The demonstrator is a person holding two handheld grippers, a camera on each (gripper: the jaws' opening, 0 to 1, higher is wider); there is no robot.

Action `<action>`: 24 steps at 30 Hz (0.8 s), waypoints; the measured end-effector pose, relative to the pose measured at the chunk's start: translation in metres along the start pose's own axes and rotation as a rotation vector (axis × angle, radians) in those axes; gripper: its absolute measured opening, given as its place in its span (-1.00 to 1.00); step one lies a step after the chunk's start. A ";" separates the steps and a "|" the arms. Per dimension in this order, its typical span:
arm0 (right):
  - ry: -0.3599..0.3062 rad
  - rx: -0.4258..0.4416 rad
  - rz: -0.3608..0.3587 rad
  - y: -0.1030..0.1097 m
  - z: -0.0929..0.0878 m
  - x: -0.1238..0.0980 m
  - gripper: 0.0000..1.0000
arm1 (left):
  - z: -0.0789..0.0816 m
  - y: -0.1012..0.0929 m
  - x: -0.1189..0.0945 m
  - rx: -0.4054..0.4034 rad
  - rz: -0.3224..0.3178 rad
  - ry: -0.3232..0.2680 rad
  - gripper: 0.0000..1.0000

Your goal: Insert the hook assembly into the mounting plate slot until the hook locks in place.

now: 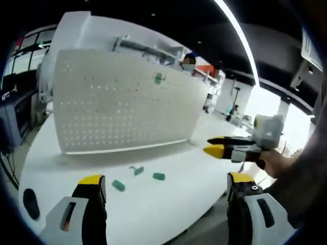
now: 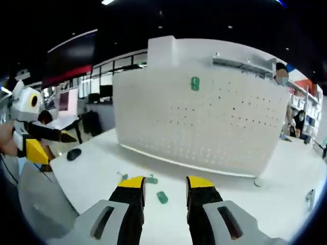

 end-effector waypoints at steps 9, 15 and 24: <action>0.075 0.044 0.036 0.012 -0.041 -0.020 -0.36 | -0.016 0.003 0.009 -0.016 -0.010 0.039 0.99; 0.113 0.042 0.046 0.012 -0.051 -0.023 -0.35 | -0.026 0.001 0.019 -0.004 -0.022 0.076 0.99; 0.141 0.065 0.025 0.003 -0.059 -0.026 -0.36 | -0.040 0.000 0.037 0.113 -0.046 0.140 0.89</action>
Point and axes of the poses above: the point that each gripper's makers call its tool centre point, and the gripper's own axes: x roughly forward along the fingers, y roughly to its left, z roughly out of its top, the point moved 3 cm from there along -x, roughly backward along the fingers, and after that the axes turned 13 degrees about y, right-handed, at the moved point
